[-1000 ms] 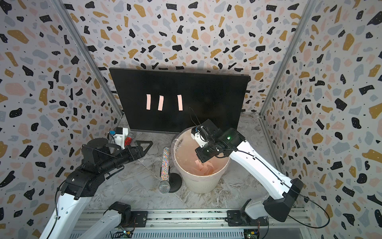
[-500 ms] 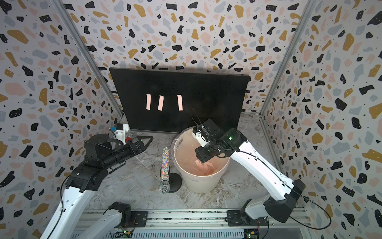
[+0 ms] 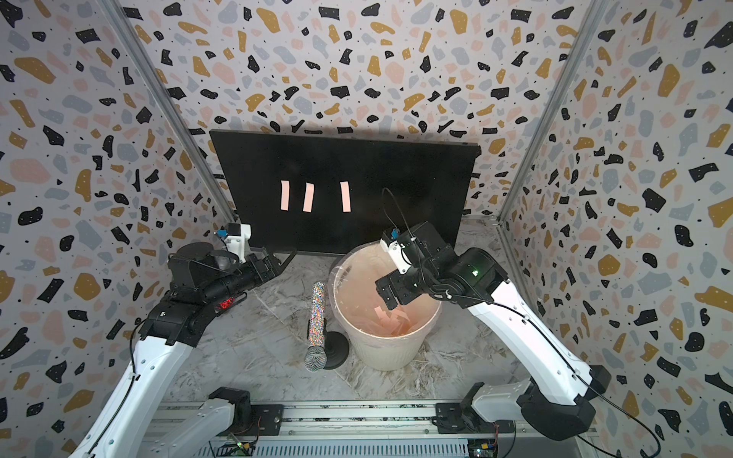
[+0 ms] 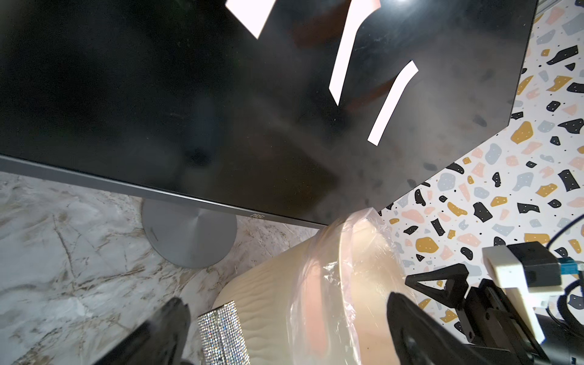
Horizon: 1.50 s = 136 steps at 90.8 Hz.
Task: Remove the sticky note from the monitor
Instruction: Tear off the sticky note from the monitor.
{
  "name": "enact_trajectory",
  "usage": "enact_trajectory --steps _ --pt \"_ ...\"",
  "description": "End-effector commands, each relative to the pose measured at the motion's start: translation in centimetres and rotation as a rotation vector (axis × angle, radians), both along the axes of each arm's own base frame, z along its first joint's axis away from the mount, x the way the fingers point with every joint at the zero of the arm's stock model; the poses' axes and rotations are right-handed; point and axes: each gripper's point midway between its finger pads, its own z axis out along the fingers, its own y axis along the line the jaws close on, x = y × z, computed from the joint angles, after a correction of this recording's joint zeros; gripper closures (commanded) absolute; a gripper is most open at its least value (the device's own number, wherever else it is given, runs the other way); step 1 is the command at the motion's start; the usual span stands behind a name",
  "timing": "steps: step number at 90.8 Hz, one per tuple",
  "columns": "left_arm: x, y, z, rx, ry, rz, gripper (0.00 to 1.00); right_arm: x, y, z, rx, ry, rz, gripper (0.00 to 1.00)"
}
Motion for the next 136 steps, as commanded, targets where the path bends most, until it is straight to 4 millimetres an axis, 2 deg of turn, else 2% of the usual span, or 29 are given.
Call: enact_trajectory --steps 1,20,37,60,80,102,136 --pt "0.6 0.3 3.0 -0.017 -0.113 -0.022 0.00 -0.2 -1.7 2.7 0.038 -0.077 -0.043 0.00" --pt "2.1 1.1 3.5 -0.057 -0.128 -0.041 0.00 -0.2 -3.5 4.6 0.093 -0.178 -0.099 0.00" --pt "4.0 1.8 4.7 -0.132 -0.150 -0.049 0.00 -1.4 -5.4 6.2 0.174 -0.255 -0.129 0.00" --pt "7.1 2.9 5.9 -0.284 -0.183 -0.050 0.00 -2.4 -7.1 5.8 0.183 -0.278 -0.156 0.00" --pt "8.8 2.9 7.2 -0.358 -0.218 -0.075 0.03 -2.5 -7.4 5.8 0.172 -0.292 -0.156 0.00" --pt "10.7 2.7 6.6 -0.407 -0.165 -0.095 0.08 -2.3 -7.6 6.0 0.170 -0.310 -0.159 0.00" --pt "11.4 1.3 7.5 -0.424 -0.172 -0.133 0.11 -2.5 -7.7 6.2 0.186 -0.313 -0.163 0.00"
